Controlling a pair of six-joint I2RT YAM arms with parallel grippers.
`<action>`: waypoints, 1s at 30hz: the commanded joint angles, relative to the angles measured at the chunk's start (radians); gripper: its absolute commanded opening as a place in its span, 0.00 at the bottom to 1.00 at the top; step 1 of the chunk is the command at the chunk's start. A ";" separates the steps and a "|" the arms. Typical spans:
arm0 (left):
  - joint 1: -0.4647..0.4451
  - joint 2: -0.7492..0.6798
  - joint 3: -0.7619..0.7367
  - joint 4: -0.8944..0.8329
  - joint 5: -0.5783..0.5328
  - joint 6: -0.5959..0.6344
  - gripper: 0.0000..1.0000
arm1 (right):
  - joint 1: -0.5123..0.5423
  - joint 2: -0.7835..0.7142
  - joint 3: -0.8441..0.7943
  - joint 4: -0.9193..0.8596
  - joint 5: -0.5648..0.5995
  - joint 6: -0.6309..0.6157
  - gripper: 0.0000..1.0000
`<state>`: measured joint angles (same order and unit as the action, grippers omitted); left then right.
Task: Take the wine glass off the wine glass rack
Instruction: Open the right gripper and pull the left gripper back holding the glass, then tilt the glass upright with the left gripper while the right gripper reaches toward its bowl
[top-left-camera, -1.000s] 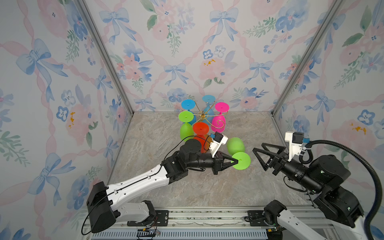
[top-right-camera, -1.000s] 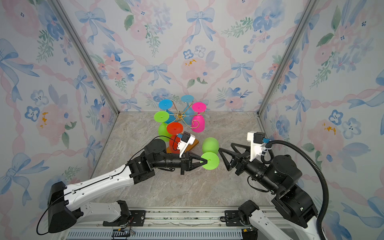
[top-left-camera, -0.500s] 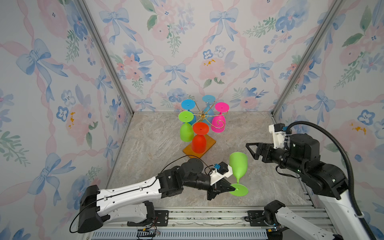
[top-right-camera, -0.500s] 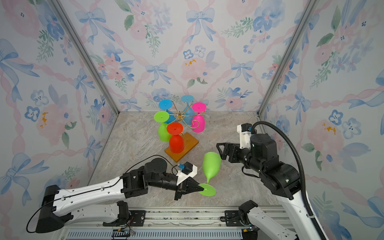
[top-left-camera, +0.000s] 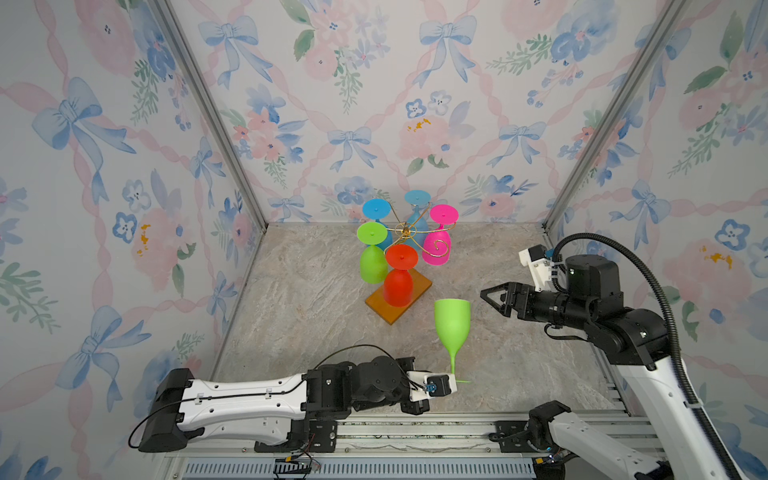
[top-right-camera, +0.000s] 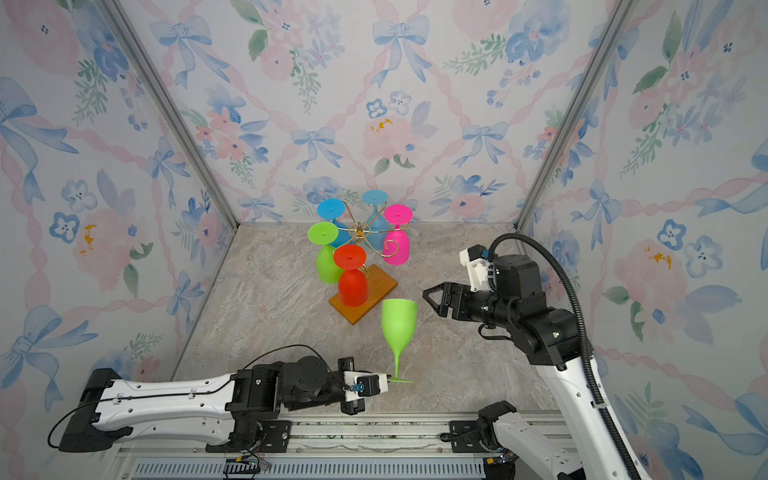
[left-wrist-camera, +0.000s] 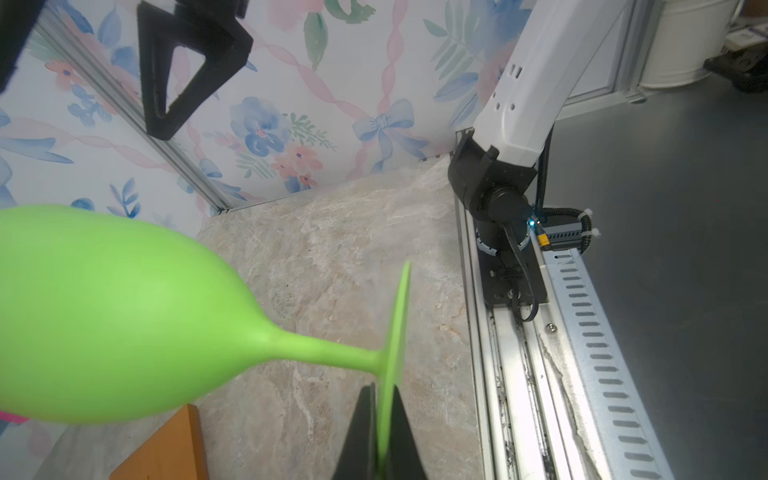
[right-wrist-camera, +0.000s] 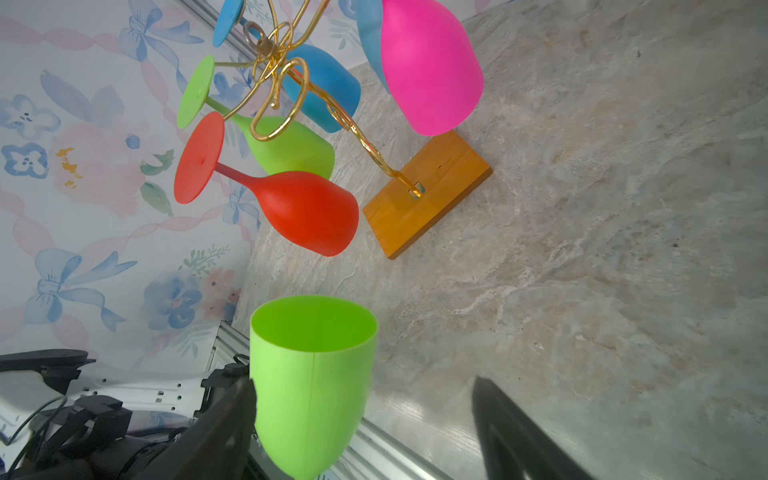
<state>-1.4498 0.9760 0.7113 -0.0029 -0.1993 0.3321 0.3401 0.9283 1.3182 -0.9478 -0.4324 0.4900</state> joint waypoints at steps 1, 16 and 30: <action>-0.032 0.022 -0.011 0.008 -0.197 0.162 0.00 | -0.009 -0.005 -0.003 -0.045 -0.049 -0.014 0.83; -0.053 0.136 -0.052 0.011 -0.423 0.486 0.00 | -0.009 0.022 0.009 -0.058 -0.078 -0.039 0.85; -0.055 0.150 -0.093 0.029 -0.584 0.738 0.00 | 0.020 0.126 0.039 -0.043 -0.096 -0.049 0.72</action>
<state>-1.4994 1.1481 0.6300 0.0010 -0.7452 1.0035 0.3466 1.0370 1.3197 -0.9840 -0.5098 0.4580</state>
